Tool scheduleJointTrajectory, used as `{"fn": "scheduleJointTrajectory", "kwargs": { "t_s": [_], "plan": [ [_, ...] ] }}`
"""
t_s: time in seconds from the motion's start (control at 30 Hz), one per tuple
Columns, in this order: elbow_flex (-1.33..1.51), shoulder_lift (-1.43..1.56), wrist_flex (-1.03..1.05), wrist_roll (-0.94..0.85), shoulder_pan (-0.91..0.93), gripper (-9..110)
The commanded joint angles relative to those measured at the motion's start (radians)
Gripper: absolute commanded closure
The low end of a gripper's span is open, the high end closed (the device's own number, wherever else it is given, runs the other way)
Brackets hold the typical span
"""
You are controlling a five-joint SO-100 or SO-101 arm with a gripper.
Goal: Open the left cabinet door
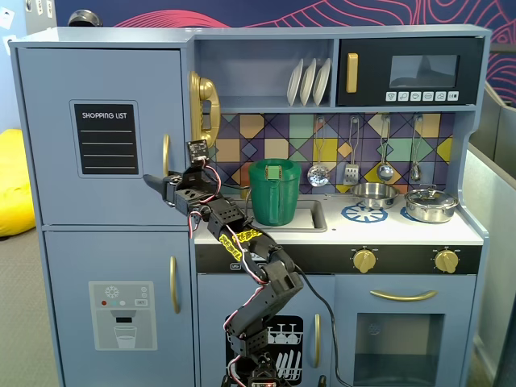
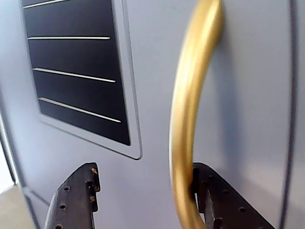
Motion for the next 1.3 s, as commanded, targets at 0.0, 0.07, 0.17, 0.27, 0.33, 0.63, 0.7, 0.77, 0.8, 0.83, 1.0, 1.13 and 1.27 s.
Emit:
{"fn": "scheduleJointTrajectory", "kwargs": {
  "t_s": [0.0, 0.07, 0.17, 0.27, 0.33, 0.63, 0.7, 0.77, 0.8, 0.83, 1.0, 1.13, 1.27],
  "plan": [
    [-0.06, 0.037, 0.018, -0.058, -0.081, 85],
    [-0.044, 0.06, 0.029, -0.086, -0.114, 86],
    [-0.026, 0.1, 0.052, -0.126, -0.155, 86],
    [-0.002, 0.149, 0.071, -0.166, -0.192, 87],
    [0.011, 0.189, 0.107, -0.187, -0.218, 88],
    [0.077, 0.342, 0.245, -0.262, -0.293, 88],
    [0.08, 0.37, 0.268, -0.253, -0.273, 88],
    [0.083, 0.4, 0.301, -0.244, -0.245, 88],
    [0.081, 0.417, 0.322, -0.233, -0.229, 88],
    [0.075, 0.434, 0.348, -0.216, -0.21, 88],
    [0.043, 0.511, 0.463, -0.114, -0.084, 88],
    [0.02, 0.518, 0.486, -0.051, 0.029, 90],
    [0.015, 0.449, 0.425, 0.008, 0.11, 93]
  ]
}}
